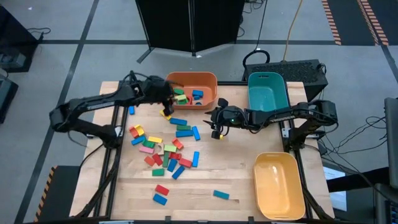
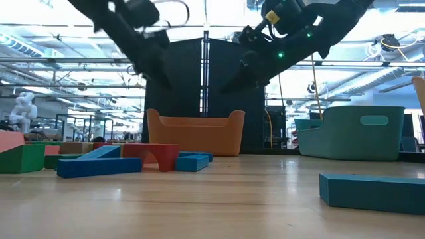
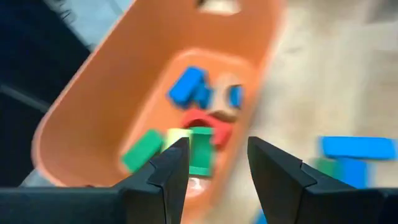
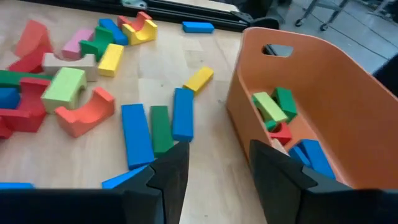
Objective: Sort blocks by size
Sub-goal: Put the orange arch block into the orange bin
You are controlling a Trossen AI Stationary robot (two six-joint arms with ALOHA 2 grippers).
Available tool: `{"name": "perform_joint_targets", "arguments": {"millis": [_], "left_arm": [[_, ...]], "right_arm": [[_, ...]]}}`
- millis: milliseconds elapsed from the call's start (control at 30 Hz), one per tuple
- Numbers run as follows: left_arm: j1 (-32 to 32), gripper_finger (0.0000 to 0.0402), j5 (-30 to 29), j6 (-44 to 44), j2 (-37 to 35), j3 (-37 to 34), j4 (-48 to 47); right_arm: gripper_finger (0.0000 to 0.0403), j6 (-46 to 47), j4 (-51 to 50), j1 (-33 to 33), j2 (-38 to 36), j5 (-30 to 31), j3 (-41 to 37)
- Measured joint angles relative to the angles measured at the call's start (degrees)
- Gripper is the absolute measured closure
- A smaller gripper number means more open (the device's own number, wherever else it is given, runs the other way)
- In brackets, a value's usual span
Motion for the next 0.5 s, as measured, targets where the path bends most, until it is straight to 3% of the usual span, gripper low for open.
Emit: {"name": "perform_joint_targets", "arguments": {"millis": [267,500], "left_arm": [[-13.45,0.0236,0.43,-5.41,-4.02,-2.15,-7.8],[-20.95,0.0236,-1.42,-22.76,-3.67,-9.21,-5.2]], "right_arm": [[0.0245,-0.28,1.73,-0.04,0.0,0.19,-0.02],[0.0245,0.44,2.75,-0.04,0.0,-0.16,-0.02]]}}
